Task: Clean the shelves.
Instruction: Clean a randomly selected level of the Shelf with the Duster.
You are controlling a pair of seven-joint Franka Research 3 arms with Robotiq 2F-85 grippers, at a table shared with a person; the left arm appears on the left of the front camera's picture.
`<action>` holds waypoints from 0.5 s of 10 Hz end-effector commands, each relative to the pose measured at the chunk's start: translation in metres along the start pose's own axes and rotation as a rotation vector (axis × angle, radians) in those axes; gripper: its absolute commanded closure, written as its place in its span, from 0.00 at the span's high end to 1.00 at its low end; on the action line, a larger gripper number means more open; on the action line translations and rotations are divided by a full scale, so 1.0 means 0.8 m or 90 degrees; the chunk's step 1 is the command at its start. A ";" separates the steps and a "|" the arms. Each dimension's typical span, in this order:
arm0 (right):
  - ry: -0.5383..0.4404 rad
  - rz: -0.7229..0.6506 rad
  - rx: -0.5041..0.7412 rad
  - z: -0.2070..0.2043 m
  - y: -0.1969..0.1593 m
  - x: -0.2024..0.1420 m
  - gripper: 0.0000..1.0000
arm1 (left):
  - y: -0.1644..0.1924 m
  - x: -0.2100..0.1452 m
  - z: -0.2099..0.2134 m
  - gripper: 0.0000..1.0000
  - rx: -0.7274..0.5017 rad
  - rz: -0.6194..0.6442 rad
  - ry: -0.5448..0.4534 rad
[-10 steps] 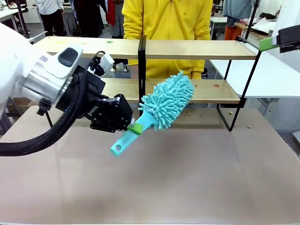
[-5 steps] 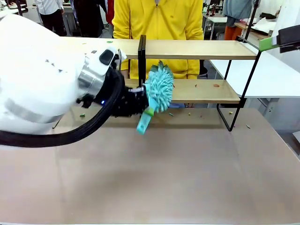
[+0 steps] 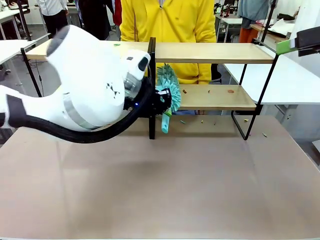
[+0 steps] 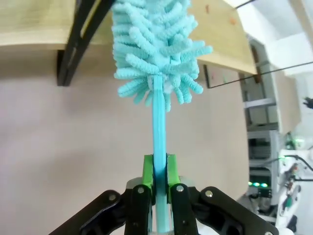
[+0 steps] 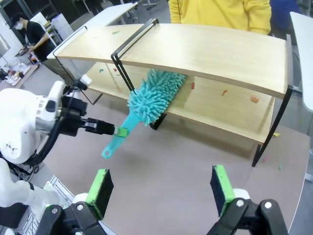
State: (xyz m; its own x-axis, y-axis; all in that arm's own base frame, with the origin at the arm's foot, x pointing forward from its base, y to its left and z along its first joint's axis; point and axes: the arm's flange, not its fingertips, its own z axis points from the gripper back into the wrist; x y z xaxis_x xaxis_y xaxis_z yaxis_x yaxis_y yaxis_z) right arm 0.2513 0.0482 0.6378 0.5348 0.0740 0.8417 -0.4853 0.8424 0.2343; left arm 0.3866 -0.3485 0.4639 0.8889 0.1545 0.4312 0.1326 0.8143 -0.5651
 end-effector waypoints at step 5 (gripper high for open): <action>0.001 -0.002 0.004 0.000 0.000 0.000 1.00 | -0.073 0.057 -0.060 0.12 0.037 0.013 -0.008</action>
State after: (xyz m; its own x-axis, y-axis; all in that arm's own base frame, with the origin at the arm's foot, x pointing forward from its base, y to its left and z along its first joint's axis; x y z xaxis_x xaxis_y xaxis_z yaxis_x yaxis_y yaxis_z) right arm 0.2513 0.0482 0.6378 0.5348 0.0740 0.8417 -0.4852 0.8424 0.2343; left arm 0.4324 -0.3824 0.4730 0.8862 0.1729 0.4299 0.0990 0.8357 -0.5403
